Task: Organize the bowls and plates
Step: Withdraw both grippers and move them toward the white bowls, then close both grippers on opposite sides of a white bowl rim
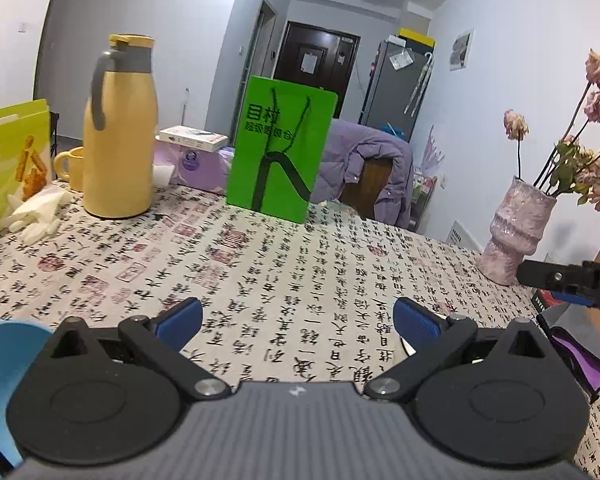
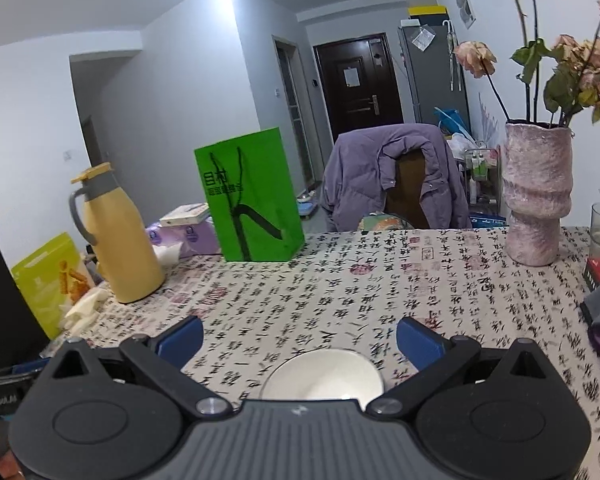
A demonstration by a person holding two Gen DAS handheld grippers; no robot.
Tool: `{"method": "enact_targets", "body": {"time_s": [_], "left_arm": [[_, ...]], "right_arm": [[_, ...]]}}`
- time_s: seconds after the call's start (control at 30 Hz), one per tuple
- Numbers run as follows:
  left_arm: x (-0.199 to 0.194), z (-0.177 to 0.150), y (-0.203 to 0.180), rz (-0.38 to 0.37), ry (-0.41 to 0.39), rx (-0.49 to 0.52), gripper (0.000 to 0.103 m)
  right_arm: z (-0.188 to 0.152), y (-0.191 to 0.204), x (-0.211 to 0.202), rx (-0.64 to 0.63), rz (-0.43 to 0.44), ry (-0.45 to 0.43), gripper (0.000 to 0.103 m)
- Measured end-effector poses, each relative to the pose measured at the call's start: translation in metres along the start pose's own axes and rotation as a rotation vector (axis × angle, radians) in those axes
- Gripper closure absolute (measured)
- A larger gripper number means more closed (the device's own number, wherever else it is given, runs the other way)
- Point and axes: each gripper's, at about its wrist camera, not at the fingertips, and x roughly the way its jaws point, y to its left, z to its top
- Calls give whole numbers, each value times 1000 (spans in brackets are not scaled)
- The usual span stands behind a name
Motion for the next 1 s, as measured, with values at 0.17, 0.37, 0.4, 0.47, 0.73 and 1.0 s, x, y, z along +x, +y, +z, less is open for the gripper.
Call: {"method": "enact_targets", "body": {"time_s": [0.17, 0.37, 0.4, 0.47, 0.73, 1.0], "left_arm": [[22, 6, -19, 6, 33, 7, 0], [47, 5, -41, 19, 76, 42, 0], [51, 4, -44, 22, 85, 46, 0], [61, 3, -50, 33, 104, 54, 0], [95, 0, -68, 56, 191, 40, 0], [113, -4, -82, 91, 233, 86, 0]], "right_arm": [[3, -11, 22, 10, 0, 27, 1], [-12, -34, 46, 55, 9, 68, 7], [-14, -38, 49, 66, 11, 69, 8], [-19, -47, 55, 86, 15, 82, 9], [-34, -57, 75, 103, 8, 153, 29], [-45, -57, 88, 93, -2, 222, 48]]}}
